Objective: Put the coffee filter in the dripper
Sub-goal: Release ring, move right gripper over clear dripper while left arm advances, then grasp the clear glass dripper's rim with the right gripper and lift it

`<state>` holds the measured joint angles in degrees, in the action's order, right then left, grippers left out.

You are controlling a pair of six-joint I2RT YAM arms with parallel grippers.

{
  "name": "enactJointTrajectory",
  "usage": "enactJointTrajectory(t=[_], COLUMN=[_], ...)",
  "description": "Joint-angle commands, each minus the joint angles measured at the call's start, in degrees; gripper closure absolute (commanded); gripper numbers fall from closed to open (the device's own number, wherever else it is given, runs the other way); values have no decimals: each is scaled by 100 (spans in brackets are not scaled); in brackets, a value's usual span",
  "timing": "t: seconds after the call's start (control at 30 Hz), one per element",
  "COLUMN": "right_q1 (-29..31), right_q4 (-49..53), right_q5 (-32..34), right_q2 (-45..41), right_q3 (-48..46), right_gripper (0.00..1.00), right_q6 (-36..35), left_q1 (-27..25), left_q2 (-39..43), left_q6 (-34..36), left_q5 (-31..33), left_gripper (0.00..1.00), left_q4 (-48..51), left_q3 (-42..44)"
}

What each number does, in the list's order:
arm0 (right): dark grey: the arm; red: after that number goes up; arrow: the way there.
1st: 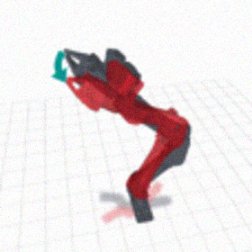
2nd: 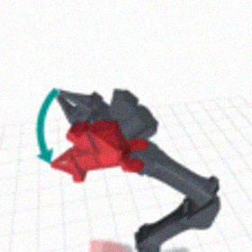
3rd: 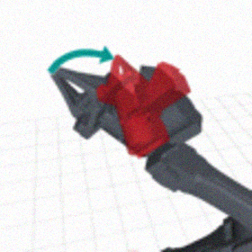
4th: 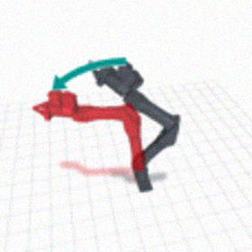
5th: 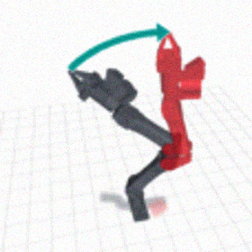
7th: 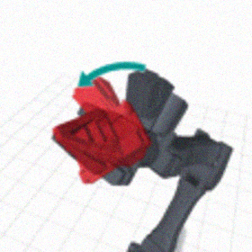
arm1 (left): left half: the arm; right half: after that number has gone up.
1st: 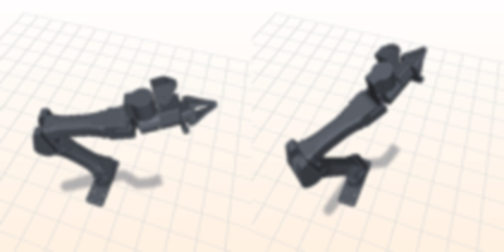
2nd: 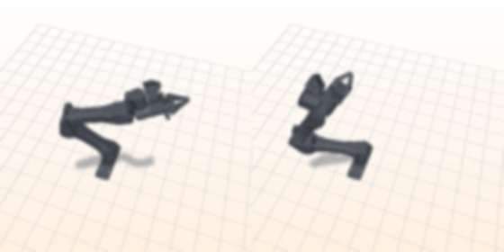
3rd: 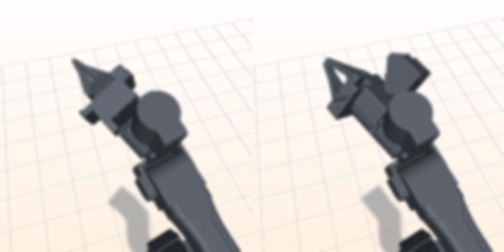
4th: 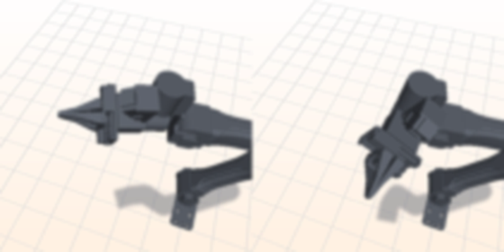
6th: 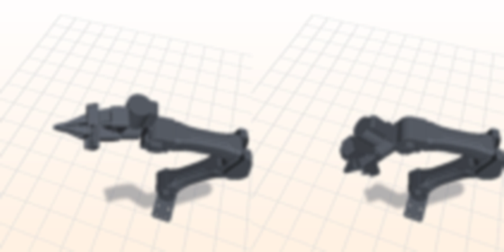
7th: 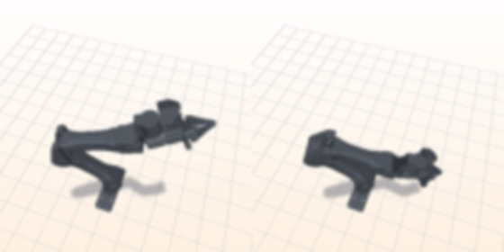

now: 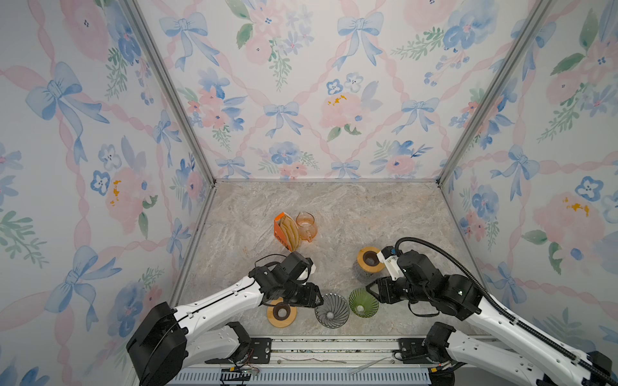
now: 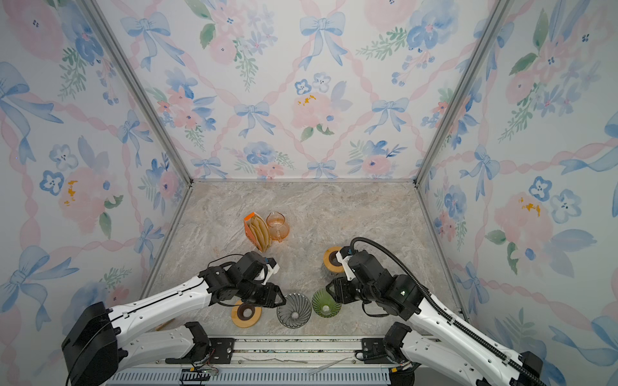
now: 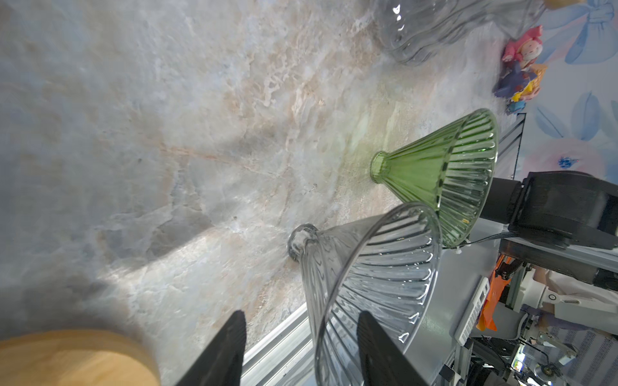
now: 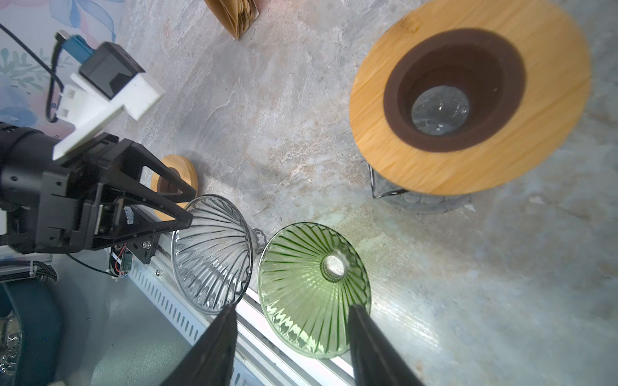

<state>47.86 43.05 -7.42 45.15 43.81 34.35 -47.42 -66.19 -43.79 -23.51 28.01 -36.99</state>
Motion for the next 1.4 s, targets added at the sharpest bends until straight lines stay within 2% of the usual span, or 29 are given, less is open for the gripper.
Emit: enactJointTrajectory(t=[0.0, 0.8, 1.1, 1.2, 1.37], right_q1=[69, 59, 62, 63, 67], right_q4=[94, -29, -688, -1006, -1174], right_q5=[109, 344, -137, -239, -303], right_q2=[-93, -182, 146, 296, 722], right_q3=[-39, -101, -23, 33, 337], right_gripper=[44, 47, 47, 48, 49], right_q6=[77, 368, 822, 997, 969], left_q1=[-98, -211, -94, 113, 514], left_q2=[-168, -278, 192, 398, 511], left_q6=[6, 19, -248, -320, -552], left_q5=[-99, -75, 262, 449, 317], left_gripper=[48, 92, 96, 97, 97], left_q4=[74, -103, -364, -443, -914], left_q3=[-85, -190, -462, -665, -634])
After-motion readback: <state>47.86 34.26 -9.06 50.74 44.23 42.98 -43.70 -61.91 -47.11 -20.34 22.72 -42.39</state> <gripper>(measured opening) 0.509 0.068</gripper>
